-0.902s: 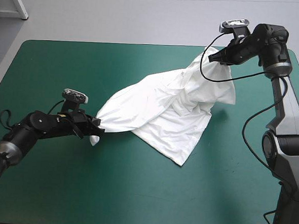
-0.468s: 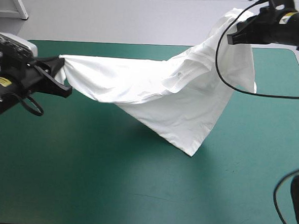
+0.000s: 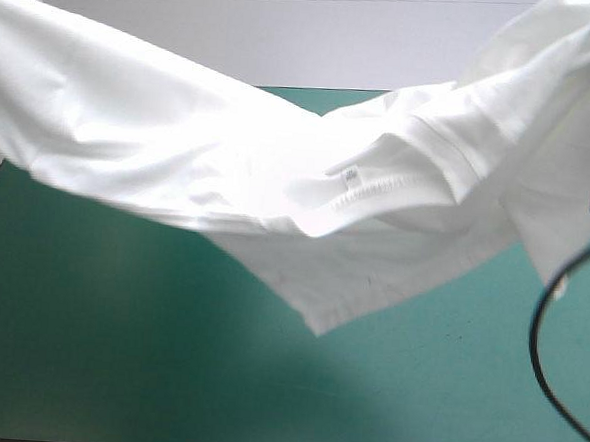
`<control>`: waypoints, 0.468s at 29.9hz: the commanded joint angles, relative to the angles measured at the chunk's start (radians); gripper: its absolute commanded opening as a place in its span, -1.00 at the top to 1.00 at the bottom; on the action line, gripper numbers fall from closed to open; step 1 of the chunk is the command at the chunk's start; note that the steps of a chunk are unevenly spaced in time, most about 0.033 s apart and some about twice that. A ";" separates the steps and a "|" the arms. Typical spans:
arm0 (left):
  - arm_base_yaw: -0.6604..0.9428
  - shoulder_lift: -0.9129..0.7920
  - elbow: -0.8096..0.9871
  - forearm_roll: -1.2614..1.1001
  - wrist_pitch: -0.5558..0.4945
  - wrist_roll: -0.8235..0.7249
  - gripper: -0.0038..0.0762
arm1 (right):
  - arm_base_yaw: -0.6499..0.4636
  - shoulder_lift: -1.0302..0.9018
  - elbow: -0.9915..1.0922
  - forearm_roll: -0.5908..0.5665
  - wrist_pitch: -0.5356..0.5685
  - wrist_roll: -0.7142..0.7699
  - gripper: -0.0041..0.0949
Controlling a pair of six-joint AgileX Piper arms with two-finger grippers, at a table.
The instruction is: Fold the cloth
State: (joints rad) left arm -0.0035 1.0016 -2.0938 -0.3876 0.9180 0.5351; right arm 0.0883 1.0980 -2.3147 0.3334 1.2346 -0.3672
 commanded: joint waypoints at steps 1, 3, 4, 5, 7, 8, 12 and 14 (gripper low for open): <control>0.001 0.000 -0.104 0.026 -0.028 -0.033 0.86 | -0.002 -0.074 -0.016 0.008 -0.055 -0.001 0.92; 0.001 0.000 -0.121 0.026 -0.011 -0.049 0.86 | -0.002 -0.117 0.010 0.008 -0.057 0.023 0.92; 0.001 0.000 -0.119 0.026 -0.008 -0.055 0.86 | -0.002 -0.132 0.028 0.008 -0.055 0.023 0.92; 0.001 0.000 -0.116 0.026 0.010 -0.062 0.86 | -0.002 -0.150 0.057 0.011 -0.055 0.023 0.92; 0.001 0.002 -0.077 0.029 0.025 -0.071 0.86 | -0.002 -0.172 0.120 0.034 -0.055 0.023 0.92; 0.001 0.002 -0.043 0.029 0.028 -0.080 0.86 | -0.002 -0.176 0.160 0.049 -0.055 0.023 0.92; 0.001 0.002 0.142 0.022 0.082 -0.080 0.86 | -0.002 -0.174 0.362 0.093 -0.062 0.023 0.92; 0.001 0.002 0.272 0.022 0.082 -0.080 0.86 | -0.002 -0.164 0.487 0.119 -0.082 0.014 0.92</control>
State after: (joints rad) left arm -0.0035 0.9865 -1.9468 -0.3592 1.0505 0.4696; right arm 0.0883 0.9036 -1.9637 0.4226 1.2466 -0.3452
